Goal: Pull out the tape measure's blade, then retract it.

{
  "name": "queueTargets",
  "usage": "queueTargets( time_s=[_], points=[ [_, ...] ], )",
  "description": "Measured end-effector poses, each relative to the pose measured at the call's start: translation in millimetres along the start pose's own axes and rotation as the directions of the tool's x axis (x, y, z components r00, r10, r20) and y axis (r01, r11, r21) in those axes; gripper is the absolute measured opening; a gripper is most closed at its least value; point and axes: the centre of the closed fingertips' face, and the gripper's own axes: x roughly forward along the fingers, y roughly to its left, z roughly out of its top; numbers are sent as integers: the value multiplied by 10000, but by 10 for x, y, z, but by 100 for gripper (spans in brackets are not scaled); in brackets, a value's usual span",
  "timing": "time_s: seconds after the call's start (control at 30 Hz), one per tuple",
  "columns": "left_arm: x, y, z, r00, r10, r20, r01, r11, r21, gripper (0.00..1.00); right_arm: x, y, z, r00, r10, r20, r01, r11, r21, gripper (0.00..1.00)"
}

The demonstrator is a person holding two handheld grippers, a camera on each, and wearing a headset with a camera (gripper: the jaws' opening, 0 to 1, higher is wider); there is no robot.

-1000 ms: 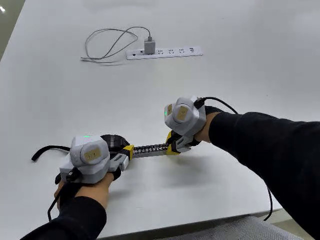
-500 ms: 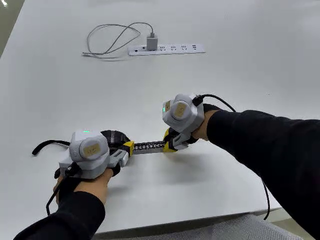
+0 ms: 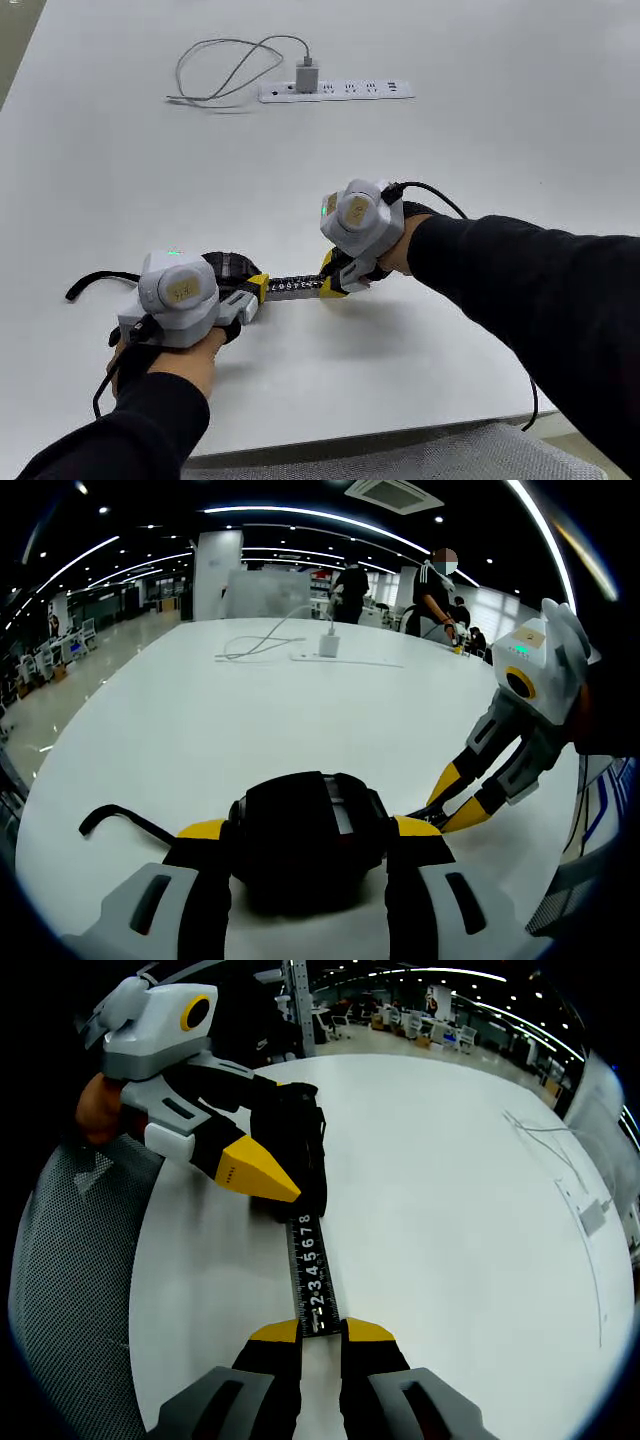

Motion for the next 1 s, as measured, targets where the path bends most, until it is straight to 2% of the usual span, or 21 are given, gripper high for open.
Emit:
queueTargets(
  time_s=[0.13,0.2,0.67,1.0],
  points=[
    [0,-1,2,10000,-25,13,25,10000,28,58,15,13,22,10000,59,34,-59,9997,-218,10],
    [-3,0,1,10000,-44,8,44,10000,20,58,19,8,36,9998,137,110,-137,9999,27,10],
    [-3,-6,-3,10000,-14,-27,14,10000,-17,58,52,18,78,9997,36,235,-33,9999,-133,10],
    [-2,-8,-5,10000,51,-30,-51,10000,-9,58,80,21,127,9991,-23,426,22,10000,15,10]
  ],
)
